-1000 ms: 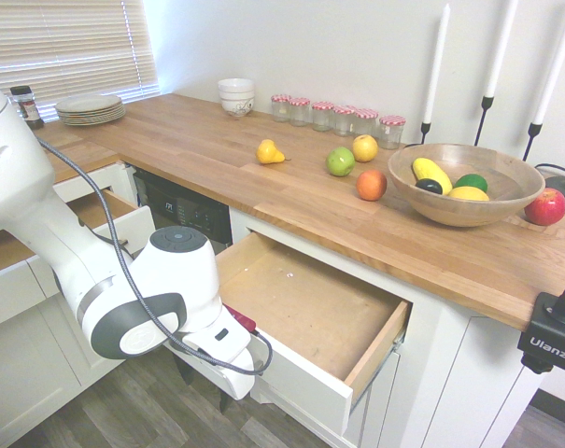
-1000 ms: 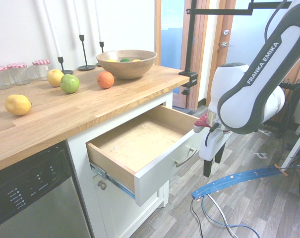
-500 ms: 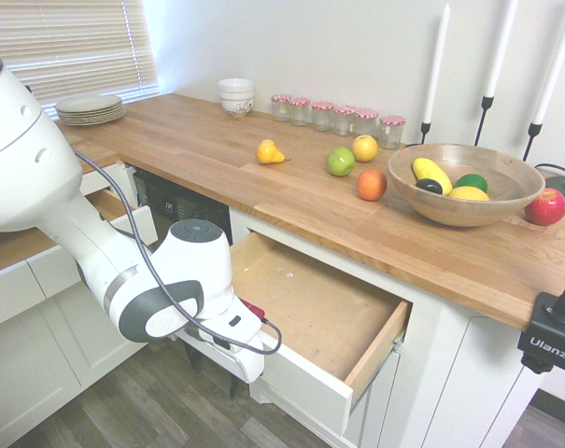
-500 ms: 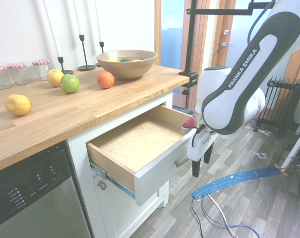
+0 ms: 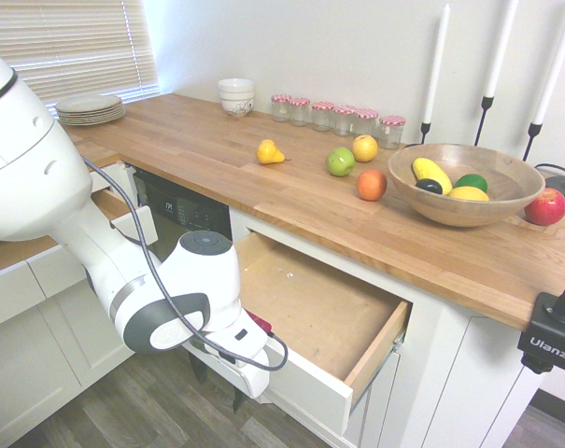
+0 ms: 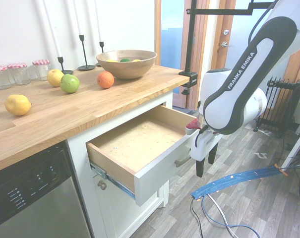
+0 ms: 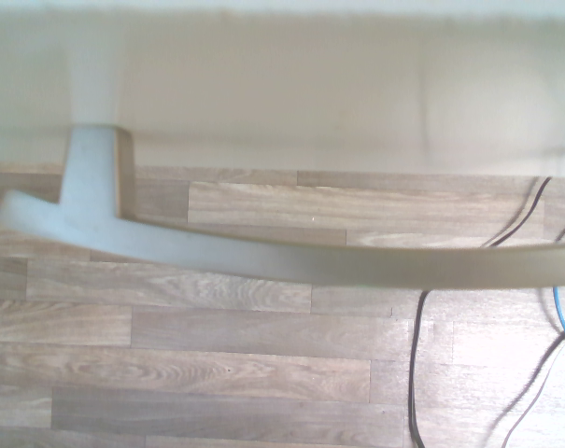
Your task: Close the drawer
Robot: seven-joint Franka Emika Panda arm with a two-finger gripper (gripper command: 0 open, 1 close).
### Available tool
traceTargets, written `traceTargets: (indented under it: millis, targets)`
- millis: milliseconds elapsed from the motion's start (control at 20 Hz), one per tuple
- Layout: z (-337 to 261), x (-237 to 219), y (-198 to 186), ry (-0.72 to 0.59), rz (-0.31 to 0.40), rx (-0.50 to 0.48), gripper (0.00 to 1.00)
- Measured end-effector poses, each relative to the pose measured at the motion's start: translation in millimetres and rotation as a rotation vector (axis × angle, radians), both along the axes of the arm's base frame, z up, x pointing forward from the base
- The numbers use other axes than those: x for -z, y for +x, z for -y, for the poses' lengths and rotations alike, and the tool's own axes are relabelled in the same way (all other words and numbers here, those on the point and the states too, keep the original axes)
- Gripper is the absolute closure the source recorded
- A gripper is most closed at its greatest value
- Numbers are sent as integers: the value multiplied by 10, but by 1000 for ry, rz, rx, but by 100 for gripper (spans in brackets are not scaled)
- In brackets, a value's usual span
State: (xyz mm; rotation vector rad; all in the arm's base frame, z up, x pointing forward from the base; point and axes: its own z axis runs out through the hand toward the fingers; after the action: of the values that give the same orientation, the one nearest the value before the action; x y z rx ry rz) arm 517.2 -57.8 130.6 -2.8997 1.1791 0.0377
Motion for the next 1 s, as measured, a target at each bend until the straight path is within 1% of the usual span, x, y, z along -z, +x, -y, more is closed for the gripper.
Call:
traceTargets:
  millis: [750, 1000]
  targets:
    - [-67, -21, 112, -2, 16, -15, 100]
    - [-86, 8, 115, -2, 13, -19, 100]
